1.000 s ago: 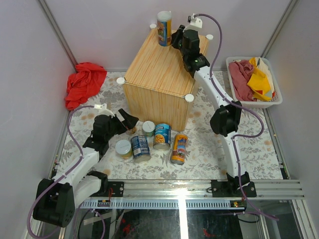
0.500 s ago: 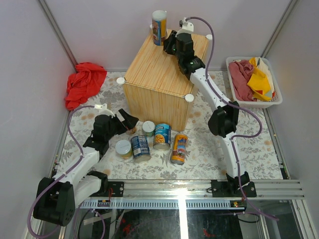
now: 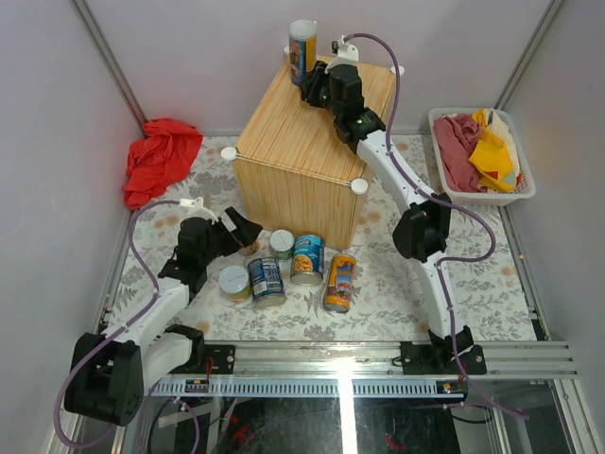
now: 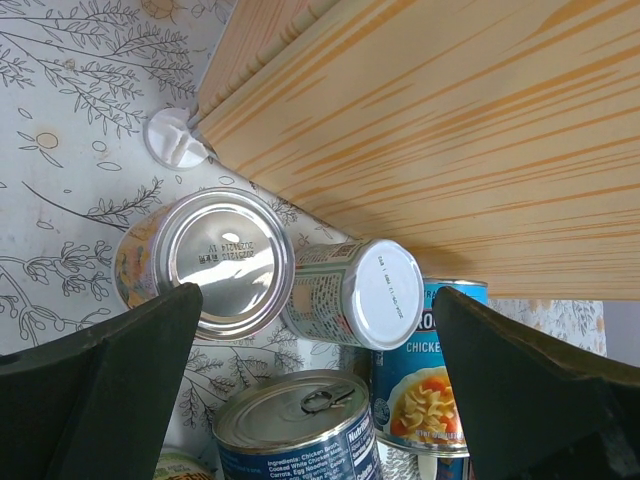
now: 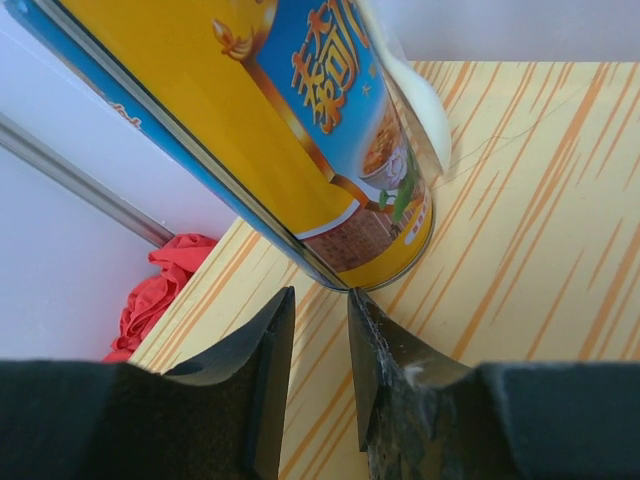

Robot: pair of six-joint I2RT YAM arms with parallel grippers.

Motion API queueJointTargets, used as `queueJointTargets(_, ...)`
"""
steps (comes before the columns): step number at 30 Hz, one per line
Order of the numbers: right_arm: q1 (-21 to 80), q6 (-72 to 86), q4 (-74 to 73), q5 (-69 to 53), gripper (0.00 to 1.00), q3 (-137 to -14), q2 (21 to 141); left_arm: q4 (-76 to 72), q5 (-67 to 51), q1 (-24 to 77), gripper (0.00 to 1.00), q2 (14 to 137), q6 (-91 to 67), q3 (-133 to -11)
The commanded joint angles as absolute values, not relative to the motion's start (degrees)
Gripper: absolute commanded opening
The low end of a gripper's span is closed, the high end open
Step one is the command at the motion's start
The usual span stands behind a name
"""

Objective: Place and organize the canned foods onto the counter

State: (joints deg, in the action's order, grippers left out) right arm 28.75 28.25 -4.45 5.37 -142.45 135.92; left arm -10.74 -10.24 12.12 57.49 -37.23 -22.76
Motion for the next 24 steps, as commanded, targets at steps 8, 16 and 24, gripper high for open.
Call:
queueJointTargets(8, 29.25, 29.57, 1.25, 4.59, 0.36, -149.73, 138.53, -14.6, -10.89, 11.09, 1.0, 58.44, -35.01, -23.8)
queueJointTargets(16, 29.16, 27.36, 3.17, 6.99, 0.36, -150.62, 139.66, -14.81, -11.09, 10.81, 1.0, 58.84, -35.45, -24.04)
queueJointTargets(24, 29.33, 25.25, 1.93, 6.17, 0.39, -148.34, 135.97, -13.29, -12.16, 10.77, 1.0, 56.62, -36.93, -24.23)
